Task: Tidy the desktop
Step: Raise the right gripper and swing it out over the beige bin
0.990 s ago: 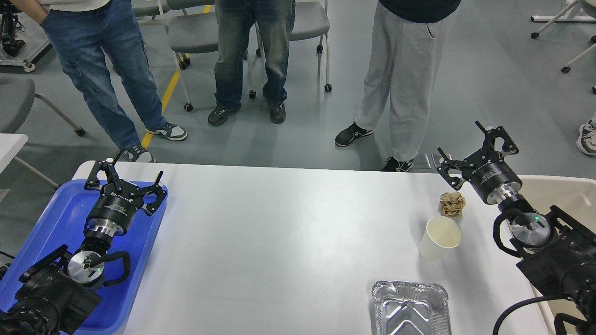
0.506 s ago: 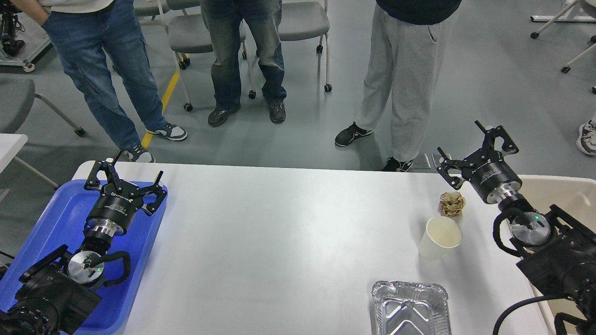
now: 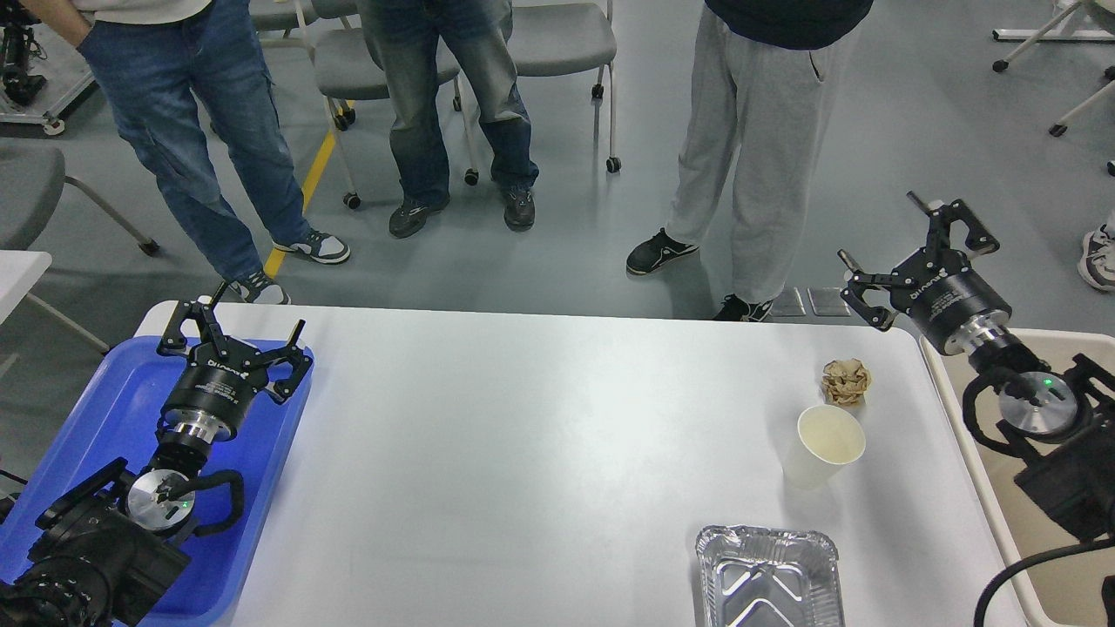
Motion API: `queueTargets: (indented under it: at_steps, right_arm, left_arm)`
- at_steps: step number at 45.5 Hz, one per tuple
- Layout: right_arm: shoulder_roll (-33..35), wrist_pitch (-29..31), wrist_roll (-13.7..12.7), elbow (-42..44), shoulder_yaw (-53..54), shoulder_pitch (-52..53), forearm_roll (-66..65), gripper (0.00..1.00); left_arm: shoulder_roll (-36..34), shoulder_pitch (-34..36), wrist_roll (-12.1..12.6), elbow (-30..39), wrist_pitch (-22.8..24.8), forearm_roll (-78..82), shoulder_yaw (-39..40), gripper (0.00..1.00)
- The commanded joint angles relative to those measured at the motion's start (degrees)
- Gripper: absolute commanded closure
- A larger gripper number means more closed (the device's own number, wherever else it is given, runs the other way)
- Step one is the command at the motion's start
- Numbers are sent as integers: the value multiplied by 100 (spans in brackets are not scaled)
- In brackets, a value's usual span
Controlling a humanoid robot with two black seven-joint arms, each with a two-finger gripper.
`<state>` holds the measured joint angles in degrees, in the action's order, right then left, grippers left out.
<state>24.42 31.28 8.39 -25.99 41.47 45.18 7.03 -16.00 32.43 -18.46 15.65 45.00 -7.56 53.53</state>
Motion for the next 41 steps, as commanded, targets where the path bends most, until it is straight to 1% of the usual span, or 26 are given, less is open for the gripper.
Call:
queueTargets:
  at_steps: [1,7,17,22,28,33,41]
  right_arm:
    - [941,-218,-22,-837,-754,245,-79,0]
    - [1231,-245,-31,-899,-1079,614,-456,0]
    - [1811,-192,-31,-1022,-2125,1291,-1414,0]
    - [2127,-175,-22,-1311,-2459,1546,-1985,0]
    - [2497,-157,-13,-1751,-2714,1616,-2863,0]
    - [2813,-157,-13,-2146,-2785,1625,-3672,0]
    - [3112,-175,4,-2621,-2802,1616,-4964,0]
  left_arm:
    - [0,0,0,0,0,0,0,0]
    - [0,0,0,0,0,0,9,0]
    - [0,0,0,0,0,0,9,0]
    - [0,0,0,0,0,0,9,0]
    - [-18,0,0,0,0,0,9,0]
    - [-18,0,0,0,0,-9,9,0]
    - [-18,-9,0,0,0,-9,9,0]
